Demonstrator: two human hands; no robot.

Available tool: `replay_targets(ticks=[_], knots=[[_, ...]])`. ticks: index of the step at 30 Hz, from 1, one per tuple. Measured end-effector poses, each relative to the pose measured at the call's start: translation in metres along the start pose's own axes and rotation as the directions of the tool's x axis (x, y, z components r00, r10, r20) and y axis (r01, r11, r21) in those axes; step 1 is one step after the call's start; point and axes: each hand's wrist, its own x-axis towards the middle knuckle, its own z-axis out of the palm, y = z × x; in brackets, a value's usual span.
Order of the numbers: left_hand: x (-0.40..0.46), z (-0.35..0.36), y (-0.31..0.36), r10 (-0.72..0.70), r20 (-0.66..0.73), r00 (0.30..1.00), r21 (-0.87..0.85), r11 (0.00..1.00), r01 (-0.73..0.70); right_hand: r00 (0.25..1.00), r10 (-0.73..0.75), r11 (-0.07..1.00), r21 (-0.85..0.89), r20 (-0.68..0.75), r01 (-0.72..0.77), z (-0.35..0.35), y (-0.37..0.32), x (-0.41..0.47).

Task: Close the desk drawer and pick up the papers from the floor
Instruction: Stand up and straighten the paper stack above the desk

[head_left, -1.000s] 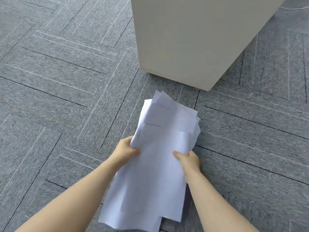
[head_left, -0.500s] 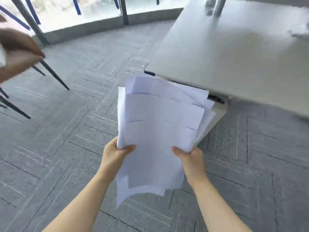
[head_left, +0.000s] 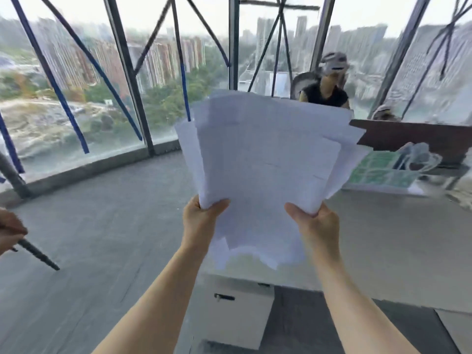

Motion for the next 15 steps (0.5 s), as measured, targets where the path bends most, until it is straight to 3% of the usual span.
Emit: replay_targets(ticks=[4, 7, 10, 15], knots=[[0.045, 0.068, -0.002, 0.045, -0.014, 0.999, -0.029, 0.999, -0.045, 0.997, -0.074, 0.997, 0.011, -0.018, 0.074, -0.028, 0.002, 0.081], [0.079, 0.107, -0.032, 0.022, -0.035, 0.999, -0.023, 0.999, -0.023, 0.998, 0.018, 1.000, -0.020, 0.055, -0.017, -0.045, 0.039, 0.136], [0.095, 0.124, -0.089, -0.133, -0.015, 0.991, 0.036, 0.990, 0.134, 0.947, 0.245, 0.969, -0.014, 0.207, -0.247, -0.054, 0.095, 0.171], [0.100, 0.134, -0.163, -0.353, -0.043, 0.934, 0.111, 0.928, 0.356, 0.900, 0.363, 0.928, -0.011, 0.240, -0.371, -0.056, 0.149, 0.196]])
